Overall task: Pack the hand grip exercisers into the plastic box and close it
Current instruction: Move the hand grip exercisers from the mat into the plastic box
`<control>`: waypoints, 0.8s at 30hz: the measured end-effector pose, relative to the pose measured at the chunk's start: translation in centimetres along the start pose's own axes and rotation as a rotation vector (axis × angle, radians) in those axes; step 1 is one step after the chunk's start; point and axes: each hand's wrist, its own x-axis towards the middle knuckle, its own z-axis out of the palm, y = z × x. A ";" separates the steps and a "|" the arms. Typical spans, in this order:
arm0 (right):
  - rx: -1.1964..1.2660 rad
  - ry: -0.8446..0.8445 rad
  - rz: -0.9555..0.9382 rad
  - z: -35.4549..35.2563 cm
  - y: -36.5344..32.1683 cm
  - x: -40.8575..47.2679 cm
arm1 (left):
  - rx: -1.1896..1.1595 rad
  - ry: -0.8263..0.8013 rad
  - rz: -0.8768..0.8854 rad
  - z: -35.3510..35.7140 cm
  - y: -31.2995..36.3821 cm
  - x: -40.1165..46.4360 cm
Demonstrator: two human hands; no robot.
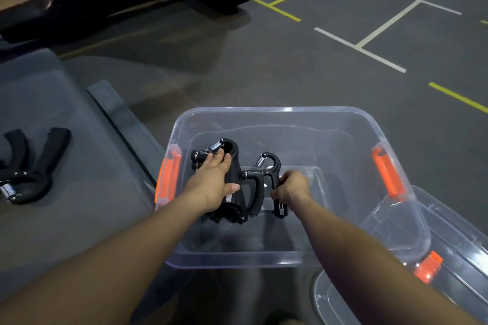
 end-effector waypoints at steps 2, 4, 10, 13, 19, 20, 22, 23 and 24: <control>0.003 -0.008 -0.001 0.3 0.1 0.1 | -0.012 0.003 0.000 0.1 -0.1 -0.2; 0.021 0.001 0.000 0.6 0.1 0.4 | -0.019 0.006 0.001 0.2 -0.1 -0.3; 0.131 0.024 -0.047 0.0 0.0 1.0 | -0.018 -0.002 -0.004 0.1 -0.1 -0.4; 0.141 -0.079 -0.116 -0.3 0.0 0.7 | -0.018 -0.007 -0.006 0.2 -0.1 -0.3; 0.397 -0.069 -0.103 -1.1 -1.3 -0.7 | -0.023 -0.013 -0.005 0.1 -0.3 -0.1; 0.395 -0.055 -0.111 -1.6 -1.5 -1.0 | -0.027 -0.008 -0.007 0.0 -0.3 -0.1; 0.409 -0.059 -0.131 -2.6 -2.1 -2.1 | -0.019 0.020 -0.004 -0.1 -0.3 -0.5; 0.389 -0.065 -0.149 -3.1 -2.4 -2.6 | -0.008 0.042 0.001 -0.4 -0.2 -0.9; 0.368 -0.056 -0.170 -3.6 -2.9 -3.2 | -0.001 0.070 0.005 -0.8 0.0 -1.3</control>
